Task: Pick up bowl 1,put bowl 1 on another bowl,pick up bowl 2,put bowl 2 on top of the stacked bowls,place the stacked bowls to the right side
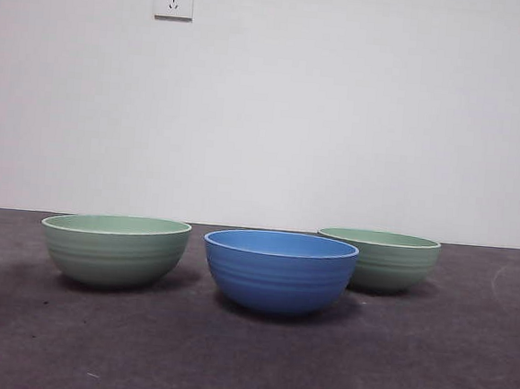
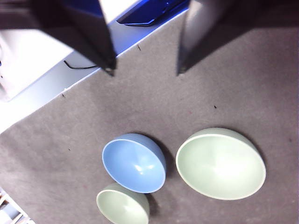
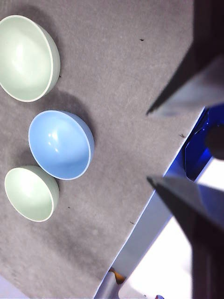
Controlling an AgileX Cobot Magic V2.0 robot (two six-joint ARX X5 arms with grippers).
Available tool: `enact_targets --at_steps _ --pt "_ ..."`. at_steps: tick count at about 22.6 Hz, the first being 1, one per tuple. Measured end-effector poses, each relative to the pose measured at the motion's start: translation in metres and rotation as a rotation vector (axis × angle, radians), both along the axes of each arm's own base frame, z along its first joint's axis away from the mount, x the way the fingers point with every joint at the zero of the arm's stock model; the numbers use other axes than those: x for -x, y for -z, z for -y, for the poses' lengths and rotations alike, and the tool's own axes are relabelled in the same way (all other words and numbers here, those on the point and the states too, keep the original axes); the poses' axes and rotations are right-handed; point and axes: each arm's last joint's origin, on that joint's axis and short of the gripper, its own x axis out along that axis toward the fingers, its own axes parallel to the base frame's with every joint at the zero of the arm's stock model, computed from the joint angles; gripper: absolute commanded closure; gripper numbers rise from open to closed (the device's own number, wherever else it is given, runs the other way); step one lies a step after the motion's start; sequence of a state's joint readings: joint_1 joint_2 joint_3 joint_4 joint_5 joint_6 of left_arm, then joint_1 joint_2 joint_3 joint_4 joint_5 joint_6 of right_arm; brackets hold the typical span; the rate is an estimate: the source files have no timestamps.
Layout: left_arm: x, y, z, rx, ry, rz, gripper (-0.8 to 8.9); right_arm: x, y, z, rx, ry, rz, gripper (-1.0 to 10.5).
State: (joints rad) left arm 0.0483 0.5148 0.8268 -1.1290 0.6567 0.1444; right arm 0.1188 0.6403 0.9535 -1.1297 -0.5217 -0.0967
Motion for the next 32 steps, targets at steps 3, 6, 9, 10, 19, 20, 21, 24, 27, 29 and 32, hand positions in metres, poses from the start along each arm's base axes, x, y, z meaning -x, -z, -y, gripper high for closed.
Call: enact_targets --at_steps 3,6,9,10,19,20,21,24,27,29,32 --pt "-0.004 0.001 0.000 0.008 -0.008 -0.026 1.85 -0.001 0.000 0.000 -0.007 0.010 -0.015 2.9" --pt "-0.006 0.002 0.000 0.010 -0.010 -0.042 1.85 -0.003 0.001 0.000 -0.015 0.021 -0.033 2.9" --pt "-0.007 0.002 0.000 0.011 -0.011 -0.047 1.86 -0.006 0.002 -0.001 -0.022 0.031 -0.055 2.9" --pt "-0.007 0.001 0.000 0.009 -0.009 -0.043 1.86 -0.008 0.002 -0.001 -0.026 0.036 -0.065 2.9" --pt "-0.007 -0.001 0.000 0.012 -0.014 -0.038 1.86 -0.050 0.004 -0.006 -0.084 0.109 -0.078 2.9" --pt "-0.007 -0.001 0.000 0.012 -0.014 -0.038 1.86 -0.057 0.005 -0.006 -0.086 0.125 -0.078 2.9" --pt "-0.007 -0.001 0.000 0.012 -0.014 -0.038 1.86 -0.067 0.007 -0.007 -0.084 0.144 -0.083 2.9" --pt "-0.007 -0.001 0.000 0.012 -0.014 -0.037 1.86 -0.096 0.018 -0.009 -0.064 0.199 -0.110 3.3" --pt "-0.007 -0.001 0.000 0.012 -0.014 -0.038 1.86 -0.123 0.030 -0.013 -0.030 0.240 -0.161 3.3" --pt "-0.007 -0.001 0.000 0.012 -0.014 -0.038 1.86 -0.141 0.037 -0.014 -0.010 0.258 -0.182 3.3" --pt "-0.007 -0.001 0.000 0.012 -0.014 -0.037 1.86 -0.171 0.048 -0.017 0.018 0.281 -0.209 3.3"
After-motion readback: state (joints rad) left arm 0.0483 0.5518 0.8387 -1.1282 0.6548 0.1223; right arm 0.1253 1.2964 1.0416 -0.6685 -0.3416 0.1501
